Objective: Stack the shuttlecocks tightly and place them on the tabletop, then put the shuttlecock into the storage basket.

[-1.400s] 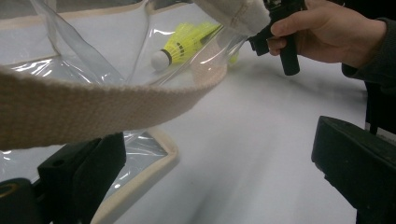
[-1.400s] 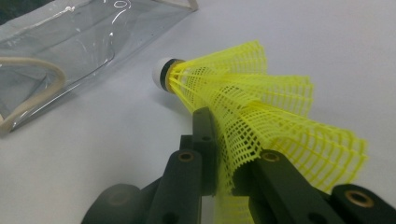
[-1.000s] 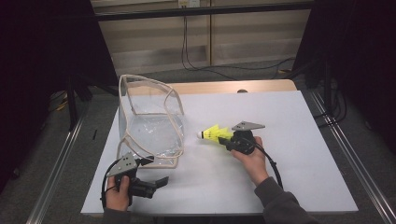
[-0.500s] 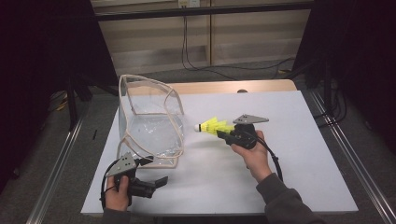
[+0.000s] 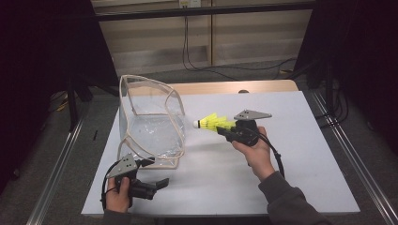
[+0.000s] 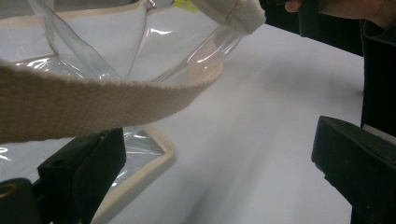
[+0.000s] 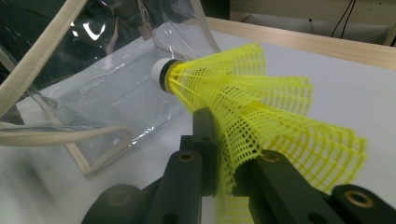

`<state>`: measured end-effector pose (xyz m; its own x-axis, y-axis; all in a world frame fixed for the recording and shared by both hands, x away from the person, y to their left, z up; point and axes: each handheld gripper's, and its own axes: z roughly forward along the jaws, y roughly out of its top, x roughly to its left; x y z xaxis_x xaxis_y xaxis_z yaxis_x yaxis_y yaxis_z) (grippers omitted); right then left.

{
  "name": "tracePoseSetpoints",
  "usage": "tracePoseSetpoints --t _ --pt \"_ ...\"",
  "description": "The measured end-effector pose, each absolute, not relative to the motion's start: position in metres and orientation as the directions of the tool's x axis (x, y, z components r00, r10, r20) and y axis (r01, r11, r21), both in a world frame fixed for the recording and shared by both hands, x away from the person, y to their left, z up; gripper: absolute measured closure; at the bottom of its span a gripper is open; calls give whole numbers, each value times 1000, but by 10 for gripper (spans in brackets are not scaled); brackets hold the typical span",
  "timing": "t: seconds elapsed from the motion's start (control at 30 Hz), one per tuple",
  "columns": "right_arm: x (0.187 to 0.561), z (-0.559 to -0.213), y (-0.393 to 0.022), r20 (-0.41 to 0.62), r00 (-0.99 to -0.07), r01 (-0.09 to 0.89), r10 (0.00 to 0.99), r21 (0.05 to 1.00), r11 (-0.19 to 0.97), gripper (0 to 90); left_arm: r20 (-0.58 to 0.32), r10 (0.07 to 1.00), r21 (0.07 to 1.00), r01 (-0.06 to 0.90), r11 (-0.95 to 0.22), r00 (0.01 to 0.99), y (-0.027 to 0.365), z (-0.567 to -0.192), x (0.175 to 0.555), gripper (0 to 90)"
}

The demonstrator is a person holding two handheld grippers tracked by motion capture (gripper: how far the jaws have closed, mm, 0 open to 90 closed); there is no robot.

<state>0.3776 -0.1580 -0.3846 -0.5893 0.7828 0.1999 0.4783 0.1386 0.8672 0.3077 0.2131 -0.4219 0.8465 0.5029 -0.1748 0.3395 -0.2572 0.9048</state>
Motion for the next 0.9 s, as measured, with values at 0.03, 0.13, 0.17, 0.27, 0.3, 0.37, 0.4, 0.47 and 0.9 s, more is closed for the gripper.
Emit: tracePoseSetpoints --t 0.03,0.13,0.17,0.27,0.3,0.37,0.4,0.47,0.9 --pt "377 -384 -158 199 -591 477 782 868 140 852 -175 503 905 339 -256 846 213 -422 308 31" --pt "376 -378 -156 192 -600 470 777 870 148 852 -181 507 903 346 -253 843 214 -423 308 31" --pt "376 -376 -156 193 -600 471 777 870 147 852 -181 505 903 346 -254 844 214 -423 308 31" --pt "375 -369 -155 183 -604 461 776 874 152 851 -181 504 904 345 -253 845 213 -423 308 31" --pt "375 -365 -155 178 -605 458 776 875 156 852 -180 504 904 344 -253 845 212 -423 309 31" --pt "376 -361 -155 180 -609 454 773 877 154 852 -179 504 904 343 -254 845 212 -423 309 31" --pt "376 -358 -154 178 -611 453 772 878 156 851 -180 504 904 344 -254 845 212 -423 309 31" --pt "377 -353 -154 171 -611 447 773 880 159 852 -181 503 904 344 -252 845 213 -423 309 31" --pt "384 -329 -144 172 -625 434 761 887 157 851 -182 508 905 345 -248 842 214 -423 309 31"
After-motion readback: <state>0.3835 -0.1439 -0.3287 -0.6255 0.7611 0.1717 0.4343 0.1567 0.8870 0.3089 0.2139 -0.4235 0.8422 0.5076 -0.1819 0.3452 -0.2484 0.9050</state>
